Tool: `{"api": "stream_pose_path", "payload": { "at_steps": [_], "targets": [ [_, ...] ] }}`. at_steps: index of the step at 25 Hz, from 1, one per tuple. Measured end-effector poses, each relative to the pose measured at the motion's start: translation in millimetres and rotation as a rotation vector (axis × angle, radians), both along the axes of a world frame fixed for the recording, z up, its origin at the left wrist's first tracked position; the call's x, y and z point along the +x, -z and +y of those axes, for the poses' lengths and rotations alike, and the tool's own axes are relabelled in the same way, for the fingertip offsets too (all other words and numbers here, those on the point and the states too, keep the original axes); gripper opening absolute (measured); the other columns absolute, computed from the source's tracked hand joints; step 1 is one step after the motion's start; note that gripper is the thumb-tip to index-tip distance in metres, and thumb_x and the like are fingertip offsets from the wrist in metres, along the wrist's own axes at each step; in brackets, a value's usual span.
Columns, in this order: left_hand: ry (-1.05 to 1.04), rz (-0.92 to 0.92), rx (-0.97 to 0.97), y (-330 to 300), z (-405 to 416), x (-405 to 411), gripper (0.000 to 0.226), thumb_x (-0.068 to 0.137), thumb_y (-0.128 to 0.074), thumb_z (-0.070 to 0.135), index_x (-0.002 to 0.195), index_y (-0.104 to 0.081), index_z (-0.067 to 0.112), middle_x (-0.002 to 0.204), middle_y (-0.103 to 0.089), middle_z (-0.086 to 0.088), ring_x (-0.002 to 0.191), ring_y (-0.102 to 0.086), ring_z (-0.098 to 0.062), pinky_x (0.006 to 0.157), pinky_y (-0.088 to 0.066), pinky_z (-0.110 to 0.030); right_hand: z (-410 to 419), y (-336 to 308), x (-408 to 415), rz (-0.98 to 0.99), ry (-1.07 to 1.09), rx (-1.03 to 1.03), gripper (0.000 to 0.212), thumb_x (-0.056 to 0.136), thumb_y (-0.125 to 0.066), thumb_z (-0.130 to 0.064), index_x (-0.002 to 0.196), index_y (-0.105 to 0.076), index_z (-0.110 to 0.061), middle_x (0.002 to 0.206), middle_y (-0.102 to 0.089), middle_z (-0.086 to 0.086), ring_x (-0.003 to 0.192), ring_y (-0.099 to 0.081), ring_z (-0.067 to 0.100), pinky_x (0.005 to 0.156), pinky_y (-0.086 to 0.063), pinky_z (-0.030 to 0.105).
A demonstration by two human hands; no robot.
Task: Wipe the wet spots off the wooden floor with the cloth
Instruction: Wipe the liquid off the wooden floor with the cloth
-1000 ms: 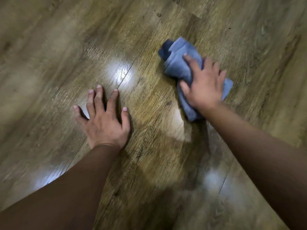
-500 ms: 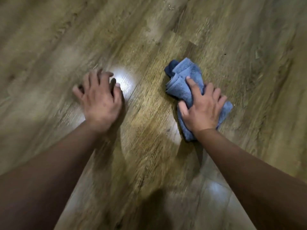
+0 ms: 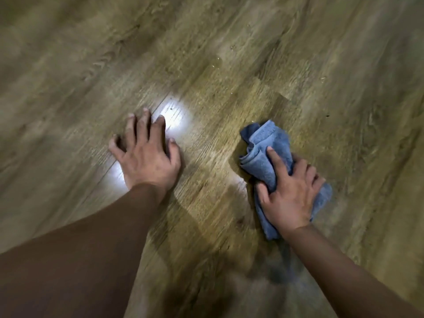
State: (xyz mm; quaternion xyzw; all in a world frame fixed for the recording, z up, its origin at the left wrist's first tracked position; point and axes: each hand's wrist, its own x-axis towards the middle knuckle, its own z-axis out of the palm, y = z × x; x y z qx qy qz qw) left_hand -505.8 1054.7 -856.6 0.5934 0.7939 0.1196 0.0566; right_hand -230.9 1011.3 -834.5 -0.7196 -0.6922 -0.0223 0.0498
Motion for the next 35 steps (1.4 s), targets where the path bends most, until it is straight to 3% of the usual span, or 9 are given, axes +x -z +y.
{"api": "stream_pose_path", "payload": {
  "at_steps": [3,6,10,13,17,23,27,31,35],
  "targets": [
    [-0.011,0.008,-0.026,-5,0,1,0.053,0.093,-0.041,0.045,0.141,-0.05,0.025,0.16,-0.037,-0.001,0.15,-0.024,-0.025,0.111,-0.015,-0.053,42,-4,-8,-0.042,-0.137,0.001,0.072,0.075,-0.05,-0.057,0.144,-0.046,-0.036,0.119,-0.047,0.017,0.097,-0.042,0.036,0.088,-0.032,0.052],
    [-0.013,0.027,-0.063,-7,1,2,0.055,0.092,-0.042,0.045,0.142,-0.05,0.024,0.161,-0.036,-0.001,0.151,-0.023,-0.026,0.111,-0.018,-0.055,123,-6,-37,-0.056,-0.134,0.016,0.071,0.075,-0.048,-0.057,0.144,-0.044,-0.037,0.112,-0.048,0.016,0.096,-0.044,0.036,0.086,-0.033,0.051],
    [-0.011,0.057,-0.07,-8,3,2,0.055,0.091,-0.046,0.044,0.142,-0.051,0.023,0.16,-0.037,-0.003,0.151,-0.024,-0.026,0.112,-0.016,-0.055,229,-5,-91,-0.024,-0.068,0.004,0.067,0.08,-0.051,-0.057,0.143,-0.041,-0.039,0.123,-0.049,0.015,0.106,-0.046,0.039,0.092,-0.032,0.054],
    [-0.004,0.069,-0.078,-8,3,0,0.055,0.091,-0.046,0.045,0.142,-0.052,0.023,0.161,-0.037,-0.003,0.151,-0.024,-0.026,0.113,-0.015,-0.055,256,-4,-111,-0.025,-0.044,0.004,0.067,0.08,-0.055,-0.057,0.144,-0.041,-0.039,0.129,-0.048,0.014,0.11,-0.046,0.038,0.094,-0.031,0.053],
    [-0.015,0.081,-0.077,-8,3,1,0.055,0.091,-0.045,0.045,0.141,-0.051,0.023,0.16,-0.037,-0.003,0.151,-0.024,-0.026,0.112,-0.017,-0.056,207,-7,-112,-0.042,-0.167,0.025,0.074,0.076,-0.063,-0.055,0.144,-0.042,-0.038,0.118,-0.049,0.014,0.101,-0.046,0.035,0.093,-0.033,0.05],
    [-0.021,0.061,-0.065,-6,2,1,0.056,0.09,-0.042,0.046,0.14,-0.051,0.024,0.16,-0.036,-0.001,0.151,-0.024,-0.026,0.112,-0.017,-0.056,6,-11,-80,0.059,-0.258,-0.164,0.076,0.07,-0.054,-0.057,0.143,-0.045,-0.039,0.127,-0.045,0.012,0.097,-0.045,0.033,0.094,-0.033,0.053],
    [-0.014,0.023,-0.066,-6,4,2,0.055,0.091,-0.04,0.046,0.141,-0.049,0.025,0.161,-0.035,-0.001,0.152,-0.021,-0.025,0.113,-0.015,-0.057,5,-17,-21,0.001,-0.317,-0.178,0.078,0.07,-0.049,-0.058,0.146,-0.039,-0.039,0.124,-0.048,0.016,0.093,-0.045,0.035,0.086,-0.035,0.051],
    [-0.013,0.028,-0.056,-5,5,2,0.055,0.092,-0.039,0.046,0.141,-0.049,0.025,0.161,-0.035,-0.001,0.152,-0.02,-0.025,0.113,-0.014,-0.056,114,-17,29,-0.043,-0.019,-0.095,0.073,0.076,-0.057,-0.051,0.146,-0.038,-0.037,0.124,-0.047,0.023,0.105,-0.045,0.041,0.093,-0.035,0.055],
    [-0.005,0.027,-0.068,-3,3,-1,0.055,0.093,-0.038,0.046,0.143,-0.048,0.025,0.161,-0.033,-0.001,0.152,-0.019,-0.025,0.113,-0.015,-0.058,201,-9,-6,-0.009,0.362,-0.038,0.066,0.081,-0.061,-0.049,0.143,-0.039,-0.041,0.137,-0.044,0.02,0.122,-0.043,0.045,0.104,-0.027,0.061]
  ]
}}
